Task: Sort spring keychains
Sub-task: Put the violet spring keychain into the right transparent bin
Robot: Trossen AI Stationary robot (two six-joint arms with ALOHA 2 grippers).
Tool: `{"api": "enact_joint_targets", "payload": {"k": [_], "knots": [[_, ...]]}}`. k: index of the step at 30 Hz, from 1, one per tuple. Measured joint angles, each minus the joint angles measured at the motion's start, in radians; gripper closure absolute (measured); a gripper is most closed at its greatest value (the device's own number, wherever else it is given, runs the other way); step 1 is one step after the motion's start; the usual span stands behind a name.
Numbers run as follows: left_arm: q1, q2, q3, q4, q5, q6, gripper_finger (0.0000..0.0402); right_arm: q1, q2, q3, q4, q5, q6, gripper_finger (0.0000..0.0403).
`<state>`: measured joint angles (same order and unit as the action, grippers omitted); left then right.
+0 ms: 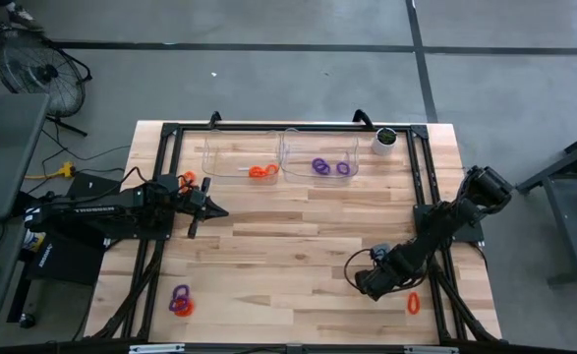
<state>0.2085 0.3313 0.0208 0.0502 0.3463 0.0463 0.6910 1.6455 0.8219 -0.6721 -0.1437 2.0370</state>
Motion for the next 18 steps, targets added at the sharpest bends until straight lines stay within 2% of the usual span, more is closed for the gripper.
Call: {"api": "enact_joint_targets", "payload": {"k": [5,8,18], "knots": [[0.000,0.000,0.000,0.000,0.000,0.000,0.0400,-0.020,0.002,0.000,0.000,-0.008,-0.037,0.0224],[0.000,0.000,0.000,0.000,0.000,0.000,0.0400,-0.033,0.002,0.000,0.001,-0.016,-0.055,0.0239],[0.000,0.000,0.000,0.000,0.000,0.000,0.0400,-0.068,0.003,0.000,-0.002,-0.021,-0.110,0.0359]]}}
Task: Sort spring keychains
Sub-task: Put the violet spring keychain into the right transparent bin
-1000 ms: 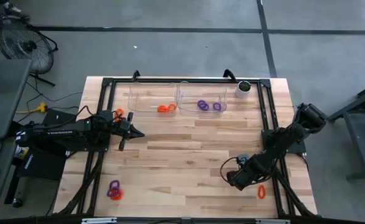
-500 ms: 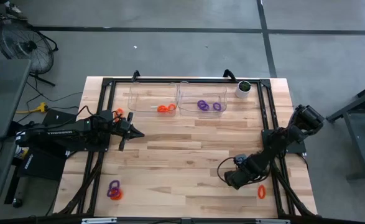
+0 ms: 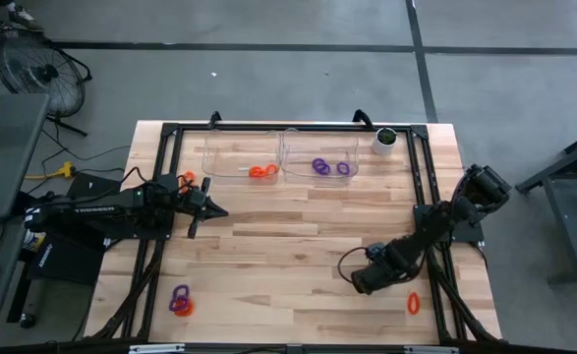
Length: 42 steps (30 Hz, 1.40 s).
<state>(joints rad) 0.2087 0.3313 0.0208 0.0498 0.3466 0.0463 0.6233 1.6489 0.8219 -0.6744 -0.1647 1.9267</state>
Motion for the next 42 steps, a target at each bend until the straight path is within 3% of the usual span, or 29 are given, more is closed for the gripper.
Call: {"api": "enact_joint_targets", "payload": {"k": [3,12,26,33,42], "knots": [[0.000,0.000,0.000,0.000,0.000,0.000,0.0400,-0.015,0.000,0.000,-0.002,-0.010,-0.035,0.0390],[0.000,0.000,0.000,0.000,0.000,0.000,0.0400,-0.123,0.002,0.006,0.021,-0.036,-0.201,0.0398],[0.000,0.000,0.000,0.000,0.000,0.000,0.0400,-0.372,-0.066,0.177,-0.048,0.210,-0.483,0.0402],[0.000,0.000,0.000,0.000,0.000,0.000,0.0400,-0.557,-0.072,0.353,-0.145,0.318,-0.743,0.0403],[0.000,0.000,0.000,0.000,0.000,0.000,0.0400,-0.844,-0.073,0.523,-0.145,0.324,-1.212,0.0403]]}}
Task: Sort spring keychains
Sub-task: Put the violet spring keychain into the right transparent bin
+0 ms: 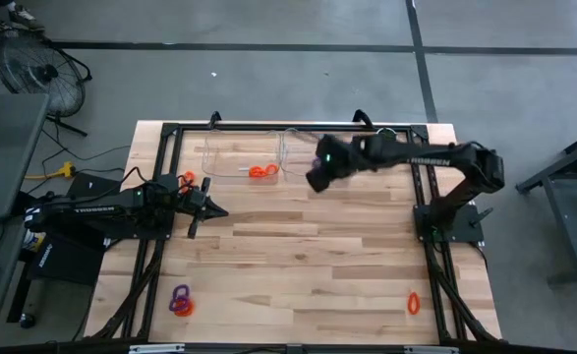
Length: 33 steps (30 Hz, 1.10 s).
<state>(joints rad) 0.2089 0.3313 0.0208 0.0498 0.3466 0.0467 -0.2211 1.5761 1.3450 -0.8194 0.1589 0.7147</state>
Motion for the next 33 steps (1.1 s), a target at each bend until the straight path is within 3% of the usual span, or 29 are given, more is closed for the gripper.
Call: {"api": "enact_joint_targets", "payload": {"k": [7,18,27,33], "knots": [[0.000,0.000,0.000,0.000,0.000,0.000,0.0400,-0.182,0.022,-0.003,0.024,-0.069,-0.261,0.0403],[0.000,0.000,0.000,0.000,0.000,0.000,0.0400,-0.323,0.178,-0.004,0.012,-0.281,-0.586,0.0402],[0.000,0.000,0.000,0.000,0.000,0.000,0.0400,-0.395,0.254,-0.004,-0.056,-0.286,-0.754,0.0401],[0.000,0.000,0.000,0.000,0.000,0.000,0.0400,-0.401,0.258,-0.004,-0.056,-0.289,-0.831,0.0360]]}}
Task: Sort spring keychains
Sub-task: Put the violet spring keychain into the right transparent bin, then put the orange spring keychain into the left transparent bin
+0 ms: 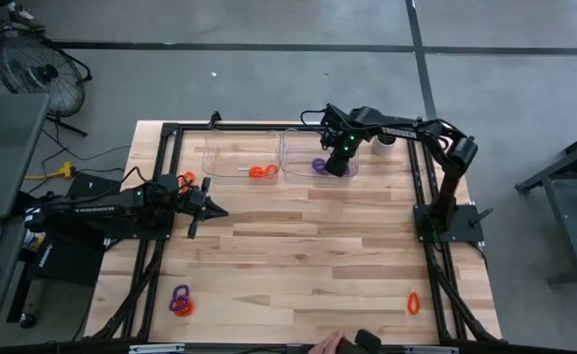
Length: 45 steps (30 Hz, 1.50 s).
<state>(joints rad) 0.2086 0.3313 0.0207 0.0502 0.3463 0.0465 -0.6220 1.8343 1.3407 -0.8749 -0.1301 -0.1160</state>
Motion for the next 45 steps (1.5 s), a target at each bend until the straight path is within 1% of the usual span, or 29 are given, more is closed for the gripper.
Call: {"api": "enact_joint_targets", "payload": {"k": [6,13,15,17,21,24,29,34,38,40,45], "knots": [[0.000,0.000,0.000,0.000,0.000,0.000,0.0400,0.000,0.000,0.000,0.004,-0.038,-0.004,0.0308],[0.000,0.000,0.000,0.000,0.000,0.000,0.0400,0.000,-0.024,0.000,-0.004,-0.036,0.143,0.0237],[0.000,0.000,0.000,0.000,0.000,0.000,0.0400,0.000,-0.056,0.000,-0.006,-0.011,0.205,0.0216],[0.000,0.000,0.000,0.000,0.000,0.000,0.0400,0.001,-0.101,0.000,-0.006,0.036,0.267,0.0197],[0.000,0.000,0.000,0.000,0.000,0.000,0.0400,0.032,-0.202,0.001,-0.034,0.118,0.385,0.0170],[0.000,0.000,0.000,0.000,0.000,0.000,0.0400,0.074,-0.262,0.001,-0.112,0.141,0.523,0.0163],[0.000,0.000,0.000,0.000,0.000,0.000,0.0400,0.165,-0.328,0.001,-0.281,0.175,0.742,0.0167],[0.000,0.000,0.000,0.000,0.000,0.000,0.0400,0.272,-0.367,-0.016,-0.426,0.178,0.883,0.0168],[0.000,0.000,0.000,0.000,0.000,0.000,0.0400,0.364,-0.431,-0.113,-0.434,0.181,0.981,0.0169],[0.000,0.000,0.000,0.000,0.000,0.000,0.0400,0.417,-0.465,-0.182,-0.406,0.176,1.033,0.0169],[0.000,0.000,0.000,0.000,0.000,0.000,0.0400,0.578,-0.560,-0.367,-0.298,0.109,1.181,0.0169]]}}
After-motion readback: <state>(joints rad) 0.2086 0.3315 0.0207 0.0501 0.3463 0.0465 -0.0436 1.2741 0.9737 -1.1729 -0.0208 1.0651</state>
